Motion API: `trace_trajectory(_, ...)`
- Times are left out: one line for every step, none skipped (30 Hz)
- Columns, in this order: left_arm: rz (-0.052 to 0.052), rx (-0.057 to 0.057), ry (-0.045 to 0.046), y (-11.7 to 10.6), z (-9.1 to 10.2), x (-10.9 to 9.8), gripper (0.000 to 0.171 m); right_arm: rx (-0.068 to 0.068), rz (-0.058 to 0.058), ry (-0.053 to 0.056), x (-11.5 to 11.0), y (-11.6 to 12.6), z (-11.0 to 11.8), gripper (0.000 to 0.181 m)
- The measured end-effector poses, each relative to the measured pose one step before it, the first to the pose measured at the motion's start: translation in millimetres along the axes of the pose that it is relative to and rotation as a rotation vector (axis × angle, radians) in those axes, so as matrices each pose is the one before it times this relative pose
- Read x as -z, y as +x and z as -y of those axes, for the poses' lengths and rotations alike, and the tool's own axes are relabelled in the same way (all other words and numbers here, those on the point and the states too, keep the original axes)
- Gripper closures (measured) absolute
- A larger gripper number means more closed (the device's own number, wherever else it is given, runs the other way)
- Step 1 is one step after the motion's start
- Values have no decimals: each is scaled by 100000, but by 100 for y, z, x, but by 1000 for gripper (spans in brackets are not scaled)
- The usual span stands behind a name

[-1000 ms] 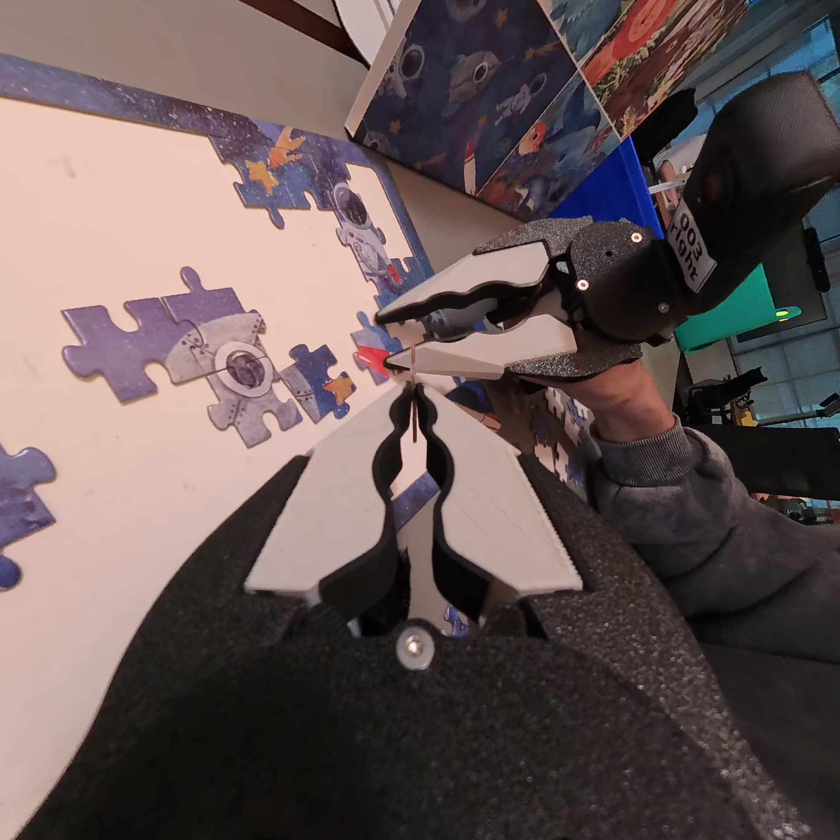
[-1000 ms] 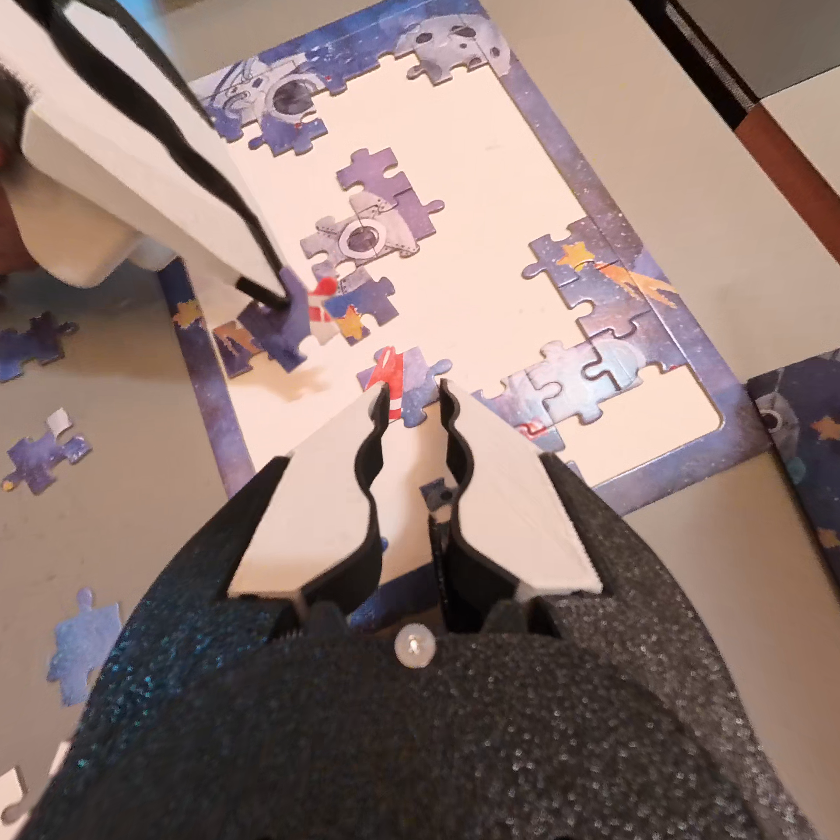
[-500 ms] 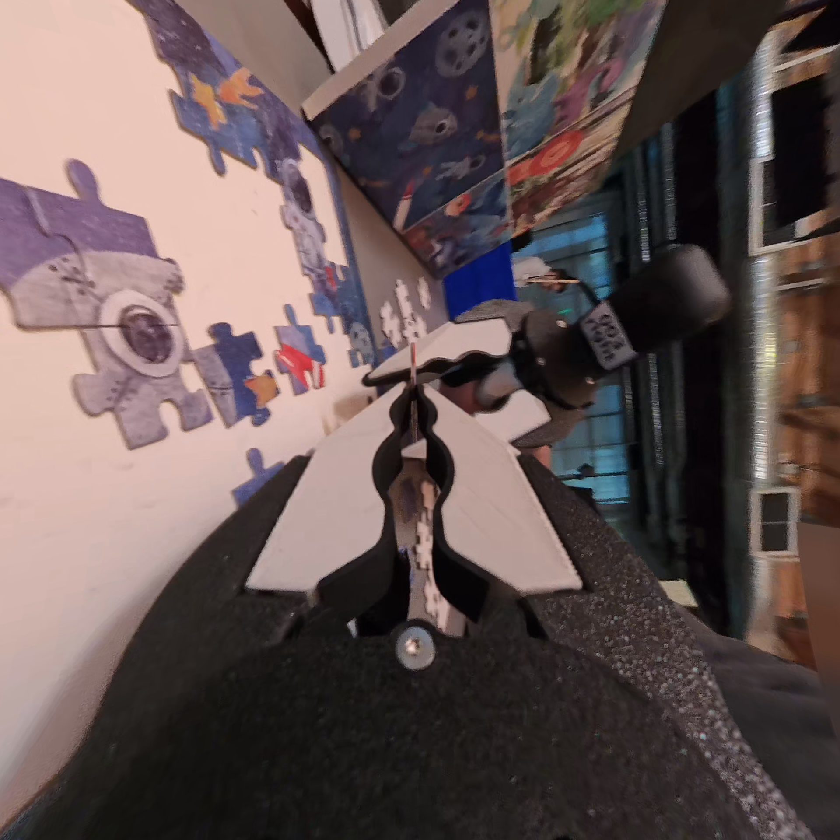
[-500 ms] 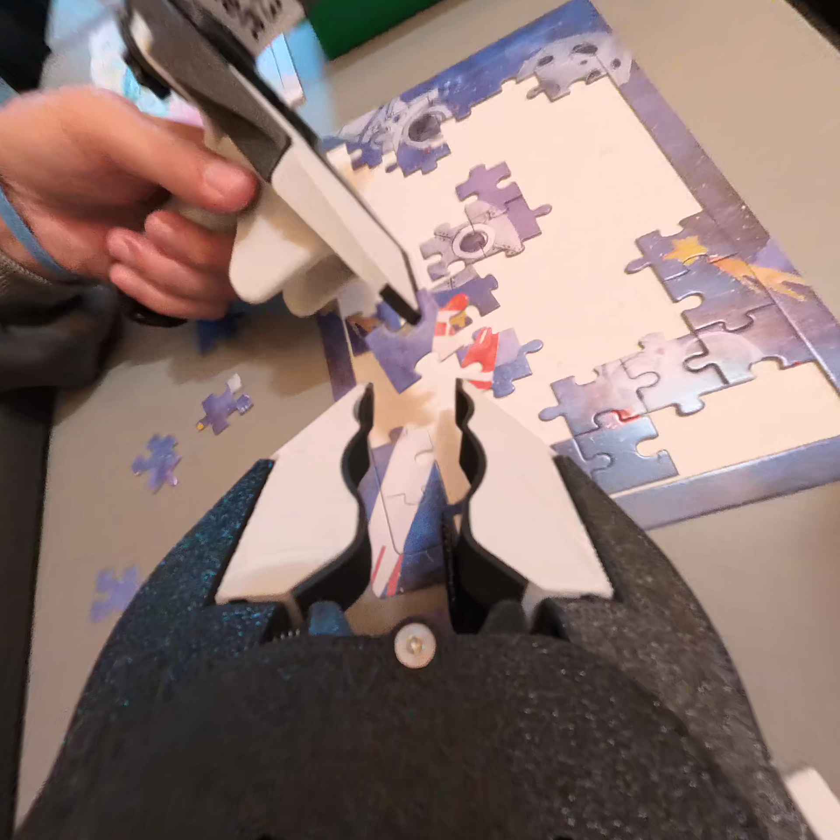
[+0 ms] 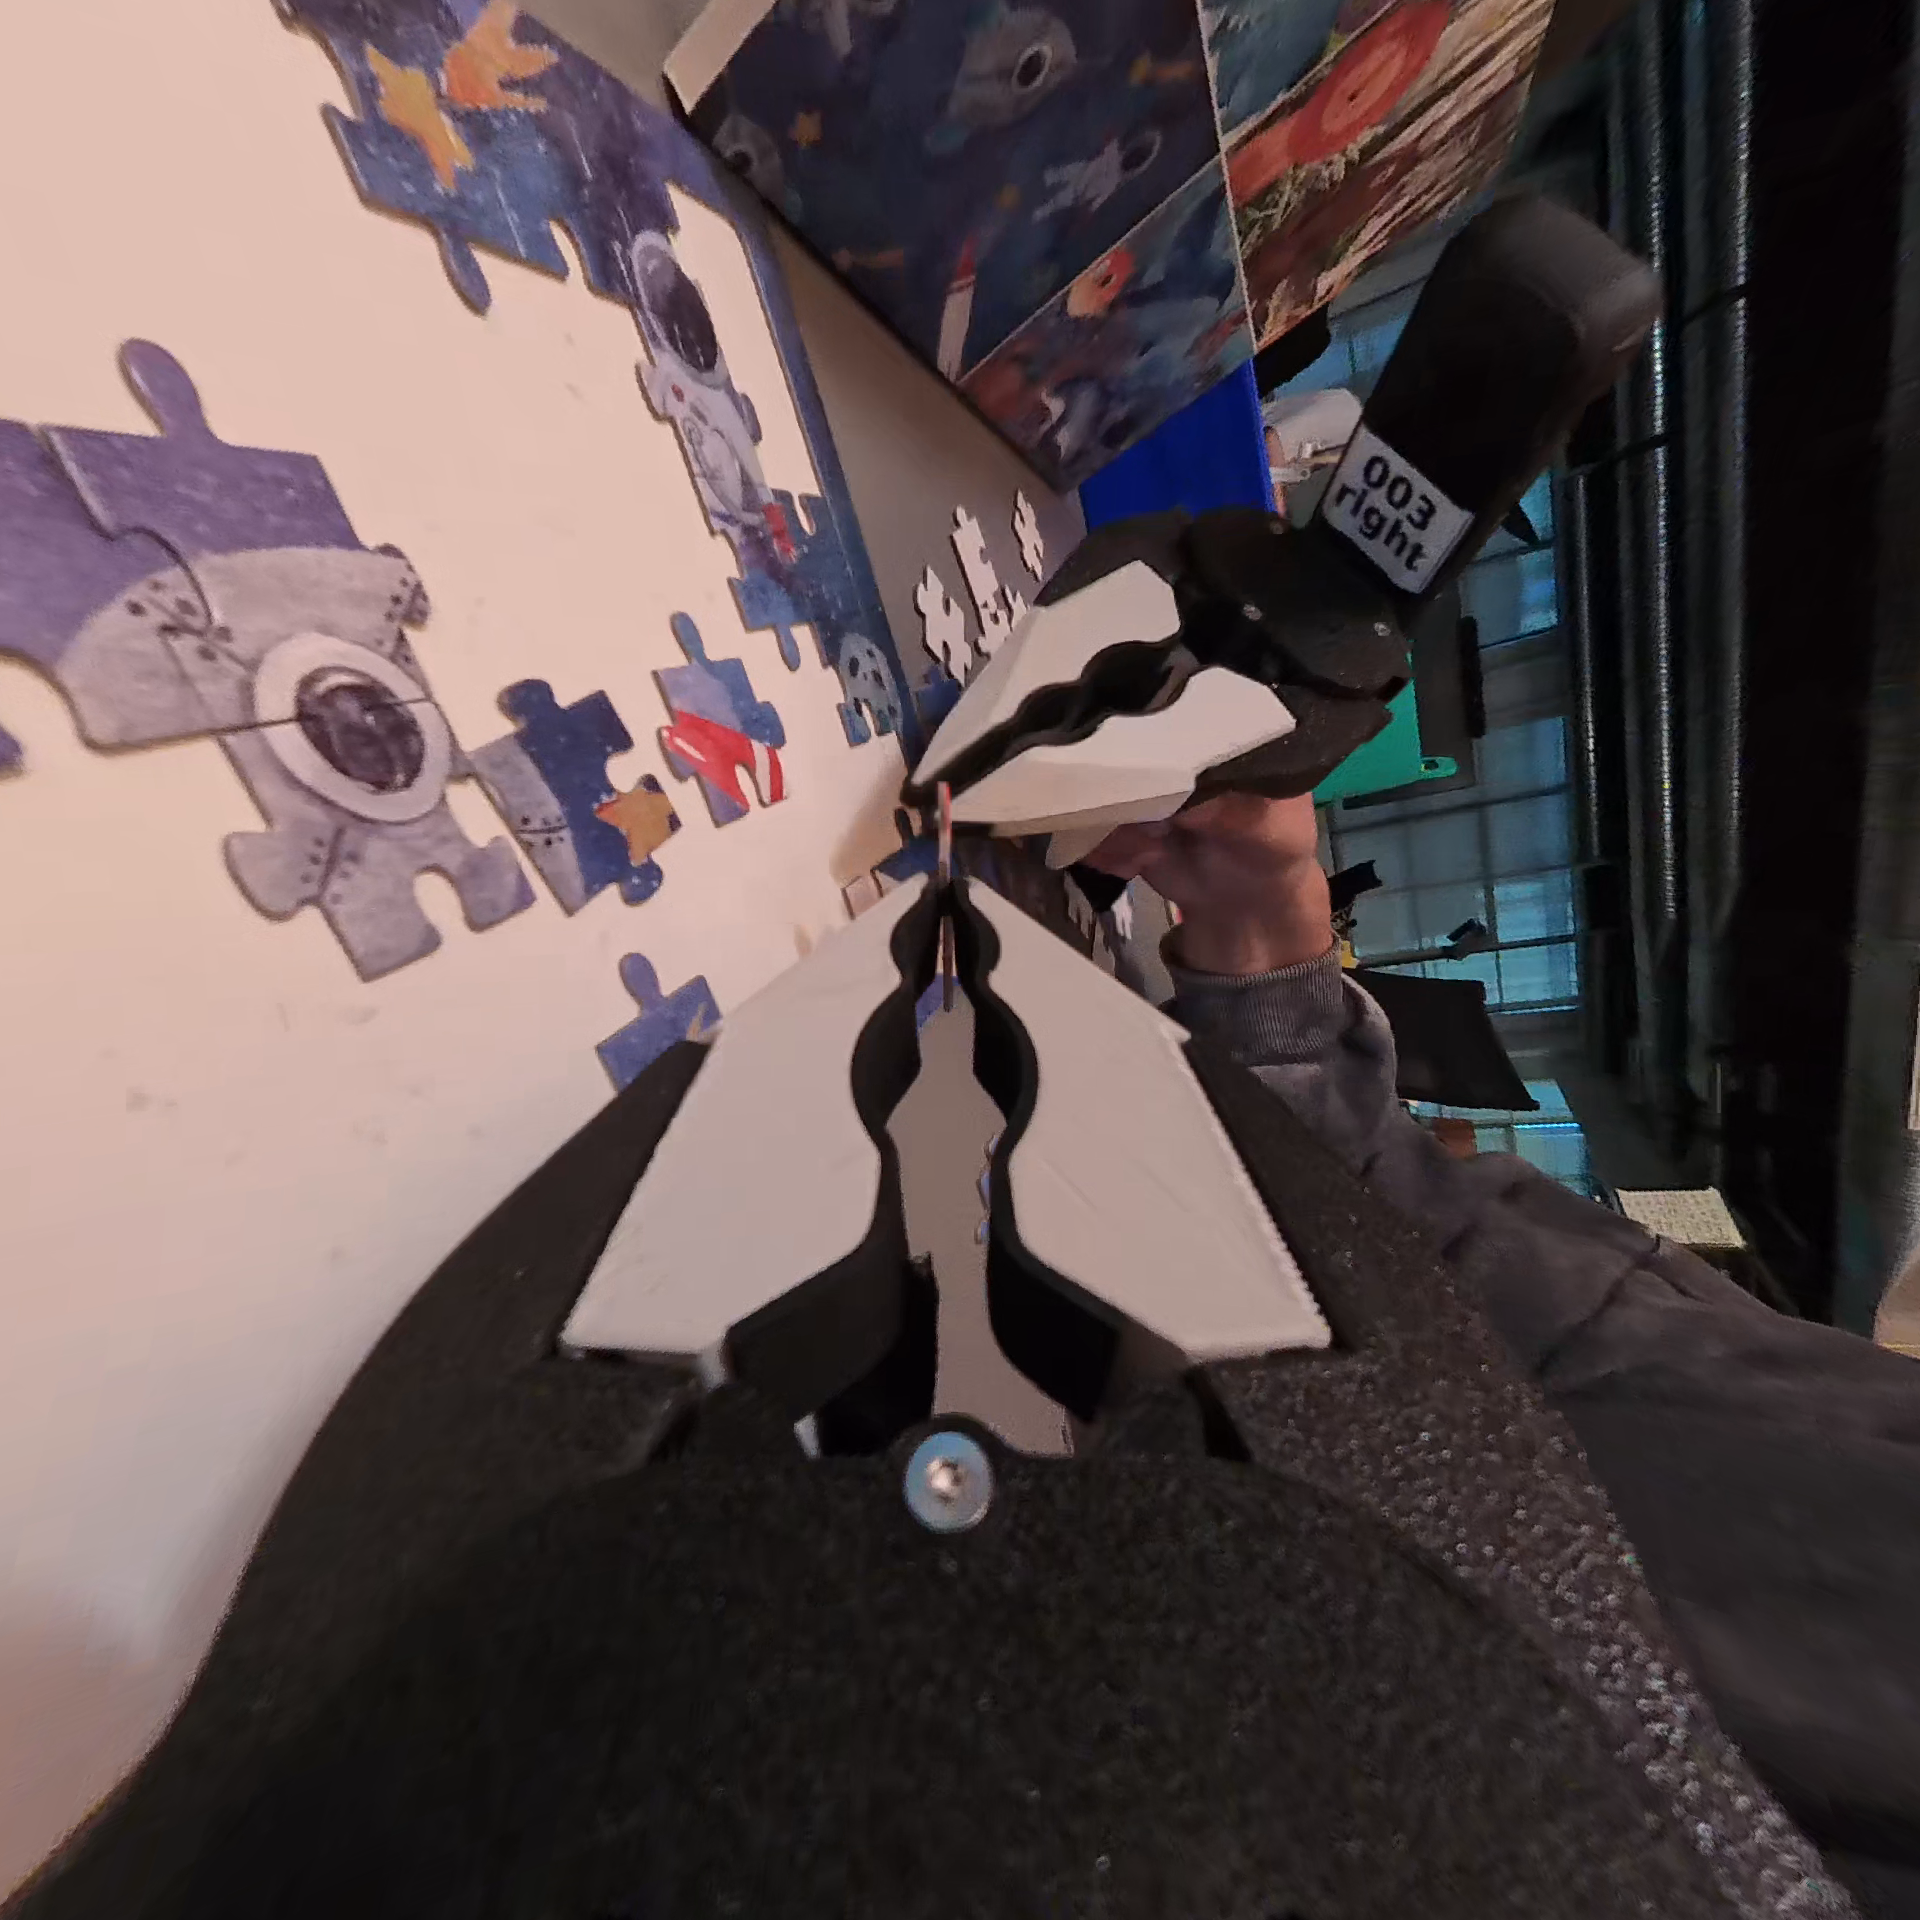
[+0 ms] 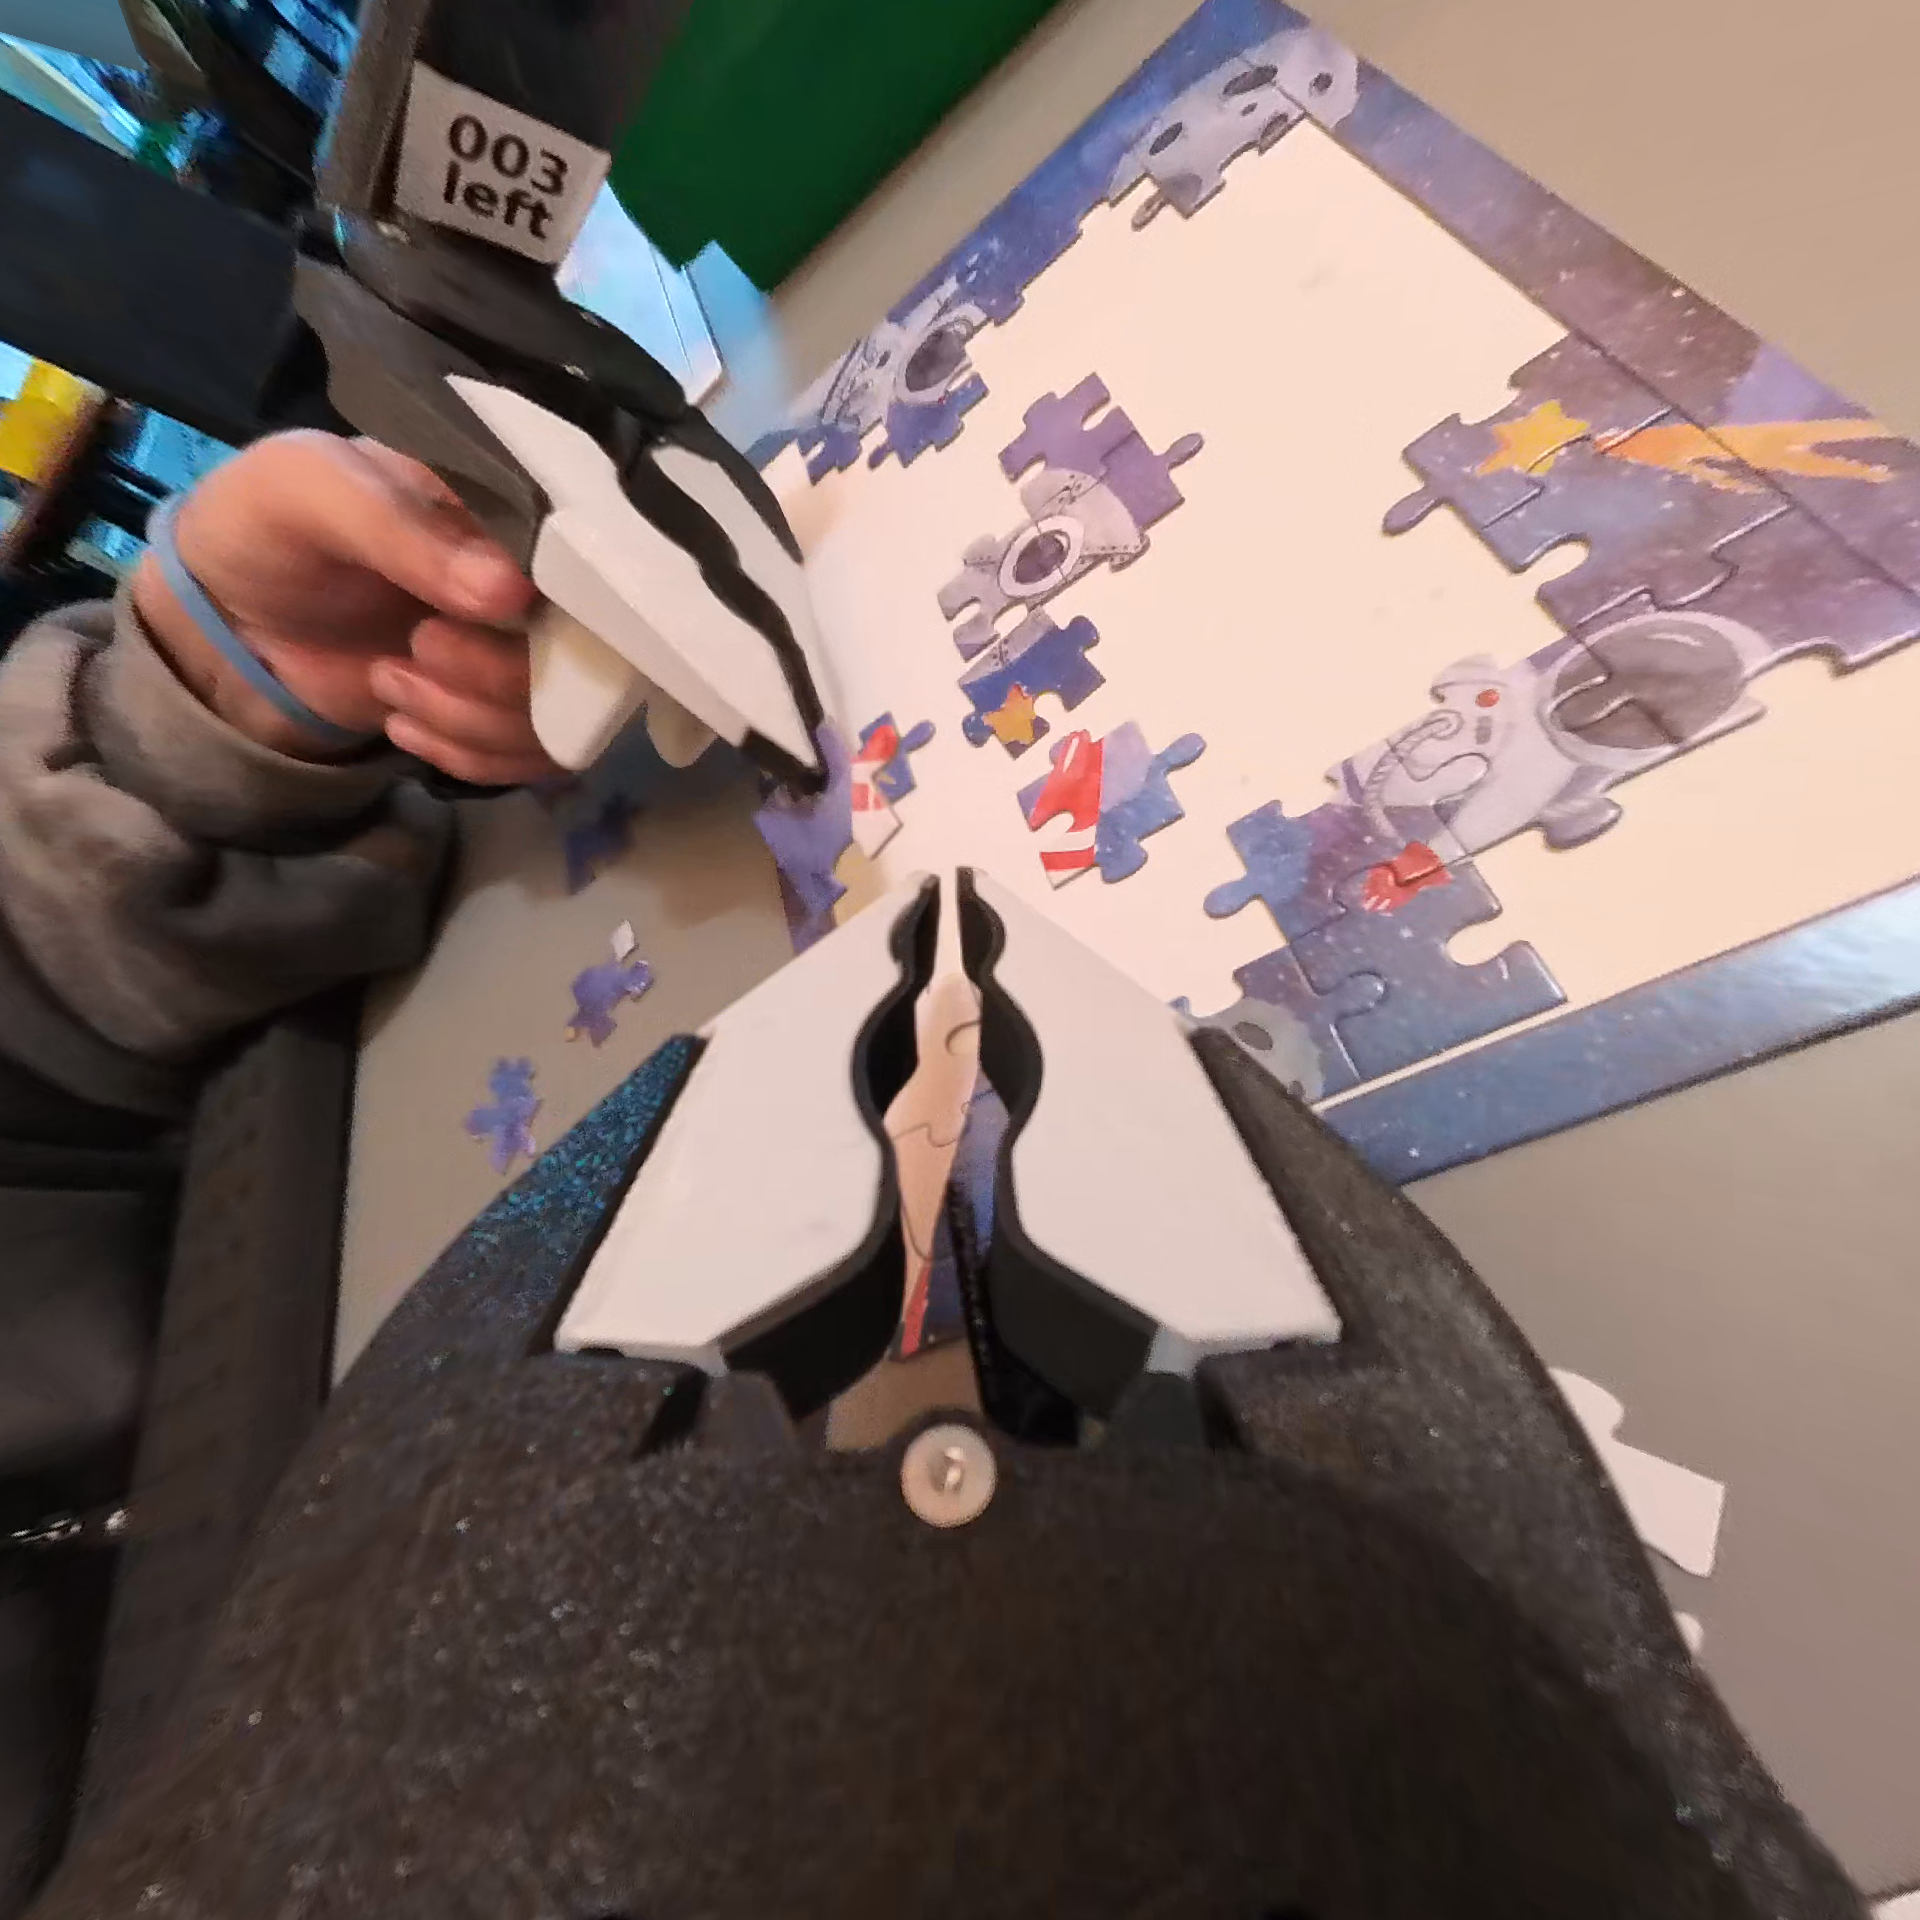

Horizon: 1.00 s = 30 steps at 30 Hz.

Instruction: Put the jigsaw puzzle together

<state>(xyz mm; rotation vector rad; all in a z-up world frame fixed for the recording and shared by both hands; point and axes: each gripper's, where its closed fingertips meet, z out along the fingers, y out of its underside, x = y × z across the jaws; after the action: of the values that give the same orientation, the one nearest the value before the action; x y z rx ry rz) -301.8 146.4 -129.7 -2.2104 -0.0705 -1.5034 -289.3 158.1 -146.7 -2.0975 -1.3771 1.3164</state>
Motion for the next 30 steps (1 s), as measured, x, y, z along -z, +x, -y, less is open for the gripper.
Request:
trace_trajectory(1681, -496, -1003, -228, -227, -120, 171, 1657, -1232, -1336, -234, -58, -133, 180)
trace_trajectory(2136, -840, -985, -299, -197, -121, 171, 2005, -1269, -1463, -222, -88, -121, 181)
trace_trajectory(1740, -847, -945, -244, -162, -112, 171, 2075, -1347, -852, -146, -87, -7, 181)
trace_trajectory(927, -445, -824, -140, -129, -90, 170, 1879, -1666, -746, -103, -3, 3, 181)
trace_trajectory(402, 84, -631, -93, -107, -55, 170, 1824, -1977, -1555, -62, 104, -138, 181)
trace_trajectory(347, -51, -778, -94, -135, -66, 170, 1487, -1424, -1194, -20, 51, -121, 181)
trace_trajectory(262, -298, -1294, -59, -234, -94, 170, 1222, -1265, -826, -11, 87, -108, 181)
trace_trajectory(265, -327, -1410, -42, -257, -120, 170, 1035, -1438, -1002, 0, 151, -155, 181)
trace_trajectory(74, -418, -813, 21, -170, -129, 170, 551, -913, -863, -6, 102, -150, 181)
trace_trajectory(-730, -76, -710, 141, -144, -159, 171, -6, 271, -865, -12, -50, -145, 181)
trace_trajectory(-761, 336, -814, 115, -150, -186, 170, 226, 444, -799, 14, -89, -122, 181)
trace_trajectory(665, 81, -345, -94, -74, -170, 171, 649, -205, -296, 55, -20, -36, 181)
trace_trajectory(1460, -250, -58, -213, -29, -124, 171, 638, 267, -164, 71, -110, 6, 181)
trace_trajectory(642, -28, -316, -91, -59, -114, 171, 593, 437, -94, 63, -156, 39, 181)
trace_trajectory(43, 390, -172, -30, -47, -83, 170, 555, 76, 123, 56, -98, 67, 181)
trace_trajectory(320, 300, 206, -61, 27, -58, 171, 434, 101, -143, 27, -94, 41, 181)
trace_trajectory(405, 9, -132, -63, -34, -62, 171, 482, -253, -544, 0, -27, -57, 181)
trace_trajectory(149, 34, -371, -5, -75, -79, 170, 468, -87, -686, -29, -30, -86, 181)
trace_trajectory(361, 74, 146, -42, 6, -53, 170, 192, 589, -981, -75, -113, -149, 181)
trace_trajectory(515, -87, 164, -60, 23, -24, 170, 210, 596, -959, -113, -113, -154, 181)
trace_trajectory(-22, -228, -468, 37, -86, -27, 170, 217, 197, -931, -136, -46, -167, 181)
trace_trajectory(49, -256, -545, 24, -87, -25, 170, 180, -74, -1083, -153, -9, -172, 181)
trace_trajectory(593, -180, -132, -63, -41, -14, 170, 239, -297, -616, -128, 34, -101, 181)
trace_trajectory(384, -43, 50, -49, -7, 16, 170, 40, -195, -1, -78, 33, 9, 181)
trace_trajectory(150, 1, -39, -24, -13, 14, 170, -125, 45, -84, -46, 14, -3, 181)
trace_trajectory(278, 49, -60, -62, -12, 12, 170, -149, 164, 52, -12, -7, 30, 181)
trace_trajectory(388, 29, 21, -68, 11, -1, 170, -32, -61, -23, -26, 11, -1, 181)
trace_trajectory(644, -128, 51, -84, 2, -28, 170, 134, -360, -273, -61, 57, -46, 181)
trace_trajectory(1140, -317, -55, -154, -2, -27, 170, 211, -477, -519, -91, 58, -86, 181)
trace_trajectory(1734, -583, -228, -225, -15, -32, 169, 284, -496, -618, -99, 58, -101, 181)
